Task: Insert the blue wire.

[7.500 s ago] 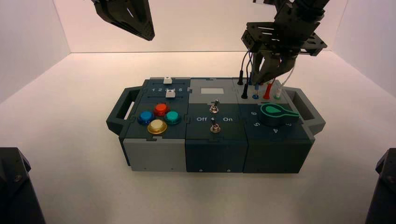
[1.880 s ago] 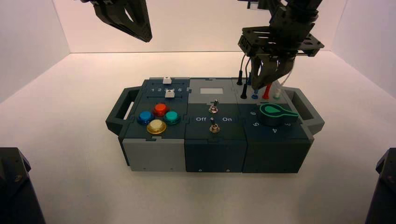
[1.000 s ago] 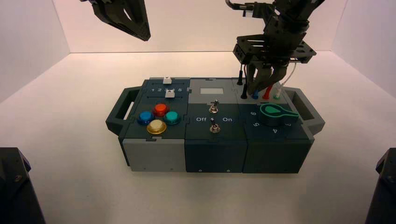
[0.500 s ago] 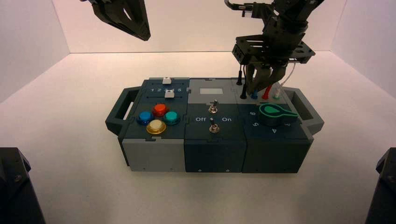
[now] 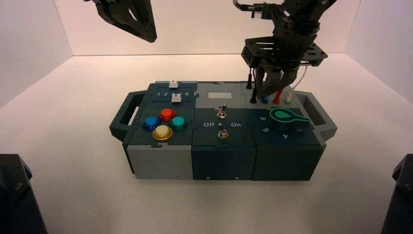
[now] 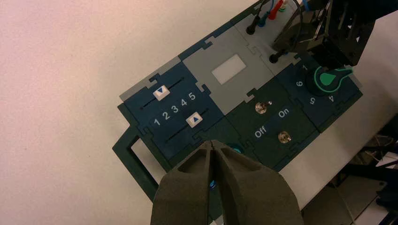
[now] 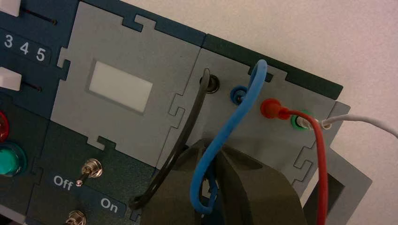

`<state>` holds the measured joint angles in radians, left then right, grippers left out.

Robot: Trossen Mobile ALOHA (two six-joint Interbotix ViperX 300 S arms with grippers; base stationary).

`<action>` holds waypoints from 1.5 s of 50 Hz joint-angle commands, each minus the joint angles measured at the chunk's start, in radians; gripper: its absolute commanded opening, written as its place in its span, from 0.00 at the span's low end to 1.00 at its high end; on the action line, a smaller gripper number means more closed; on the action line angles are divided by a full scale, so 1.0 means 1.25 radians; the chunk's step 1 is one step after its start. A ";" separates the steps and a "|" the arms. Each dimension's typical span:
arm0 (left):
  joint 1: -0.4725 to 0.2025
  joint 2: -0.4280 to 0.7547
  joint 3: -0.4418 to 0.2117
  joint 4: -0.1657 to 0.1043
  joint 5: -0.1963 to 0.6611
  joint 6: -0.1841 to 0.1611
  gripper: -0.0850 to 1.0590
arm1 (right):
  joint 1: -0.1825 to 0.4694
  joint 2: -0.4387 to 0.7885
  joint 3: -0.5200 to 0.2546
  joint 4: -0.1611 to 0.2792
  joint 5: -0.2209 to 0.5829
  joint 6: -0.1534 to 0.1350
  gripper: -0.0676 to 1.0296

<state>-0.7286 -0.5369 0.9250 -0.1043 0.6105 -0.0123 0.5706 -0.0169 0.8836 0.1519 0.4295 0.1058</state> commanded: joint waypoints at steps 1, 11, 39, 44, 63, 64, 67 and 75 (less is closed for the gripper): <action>0.002 -0.009 -0.017 0.001 -0.007 0.004 0.05 | 0.029 0.037 0.004 0.007 0.011 0.006 0.07; 0.002 -0.011 -0.016 0.001 -0.007 0.004 0.05 | 0.029 0.039 -0.004 0.006 0.011 0.007 0.17; 0.002 -0.025 -0.013 0.001 -0.007 0.005 0.05 | 0.016 0.032 -0.011 -0.001 0.031 0.011 0.21; 0.002 -0.025 -0.013 0.001 -0.006 0.005 0.05 | 0.009 0.032 -0.011 -0.006 0.036 0.011 0.27; 0.002 -0.028 -0.011 0.001 -0.005 0.005 0.05 | -0.012 0.011 -0.021 -0.013 0.044 0.011 0.31; 0.002 -0.028 -0.012 0.001 -0.005 0.005 0.05 | -0.012 0.009 -0.021 -0.012 0.045 0.011 0.31; 0.002 -0.028 -0.012 0.001 -0.005 0.005 0.05 | -0.018 -0.002 -0.022 -0.013 0.053 0.011 0.31; 0.002 -0.034 -0.012 0.001 -0.002 0.005 0.05 | -0.026 -0.039 -0.029 -0.015 0.082 0.011 0.31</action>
<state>-0.7286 -0.5645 0.9265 -0.1043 0.6105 -0.0107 0.5492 -0.0353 0.8560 0.1381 0.5093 0.1104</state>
